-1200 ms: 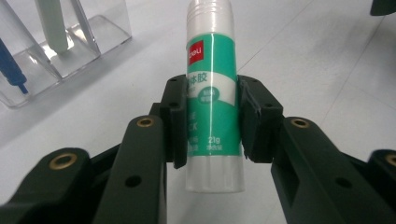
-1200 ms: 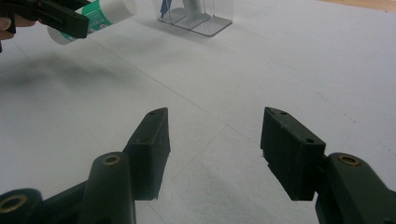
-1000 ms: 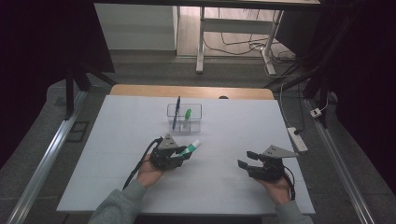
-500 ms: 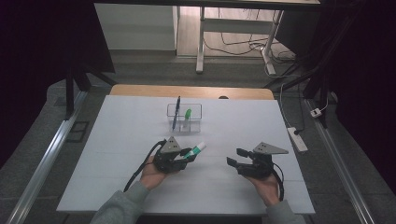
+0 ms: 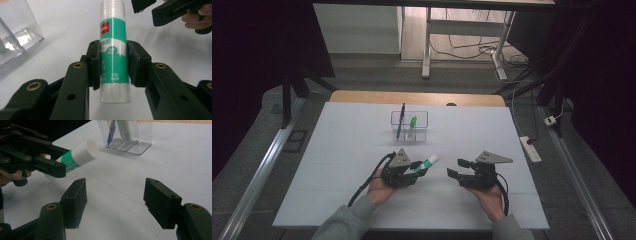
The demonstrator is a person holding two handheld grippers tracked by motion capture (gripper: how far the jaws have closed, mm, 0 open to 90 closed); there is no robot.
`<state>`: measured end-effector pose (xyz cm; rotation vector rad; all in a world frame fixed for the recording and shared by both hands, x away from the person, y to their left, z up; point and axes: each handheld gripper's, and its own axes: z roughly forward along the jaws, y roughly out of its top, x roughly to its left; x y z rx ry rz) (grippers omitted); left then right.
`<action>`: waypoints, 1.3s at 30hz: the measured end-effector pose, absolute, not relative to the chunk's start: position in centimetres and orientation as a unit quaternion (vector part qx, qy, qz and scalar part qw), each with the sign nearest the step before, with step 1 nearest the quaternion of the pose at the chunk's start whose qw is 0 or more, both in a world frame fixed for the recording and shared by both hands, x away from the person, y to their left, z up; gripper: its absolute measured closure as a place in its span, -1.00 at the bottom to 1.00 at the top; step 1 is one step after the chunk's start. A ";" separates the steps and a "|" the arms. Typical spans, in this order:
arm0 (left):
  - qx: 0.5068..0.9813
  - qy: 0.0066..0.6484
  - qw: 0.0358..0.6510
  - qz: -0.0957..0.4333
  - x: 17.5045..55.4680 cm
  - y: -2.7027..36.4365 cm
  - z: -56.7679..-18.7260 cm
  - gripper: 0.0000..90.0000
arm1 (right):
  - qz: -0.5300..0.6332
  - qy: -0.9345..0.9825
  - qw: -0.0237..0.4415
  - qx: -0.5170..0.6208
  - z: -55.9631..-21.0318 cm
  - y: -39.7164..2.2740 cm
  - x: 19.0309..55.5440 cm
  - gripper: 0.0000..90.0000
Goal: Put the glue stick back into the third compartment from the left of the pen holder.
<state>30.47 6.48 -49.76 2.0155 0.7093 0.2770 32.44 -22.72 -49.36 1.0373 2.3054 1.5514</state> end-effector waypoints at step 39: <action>0.820 0.244 0.497 0.148 29.6 4.4 -50.4 0.45 | 0.554 0.749 -0.007 0.363 -50.1 -20.4 33.5 -0.15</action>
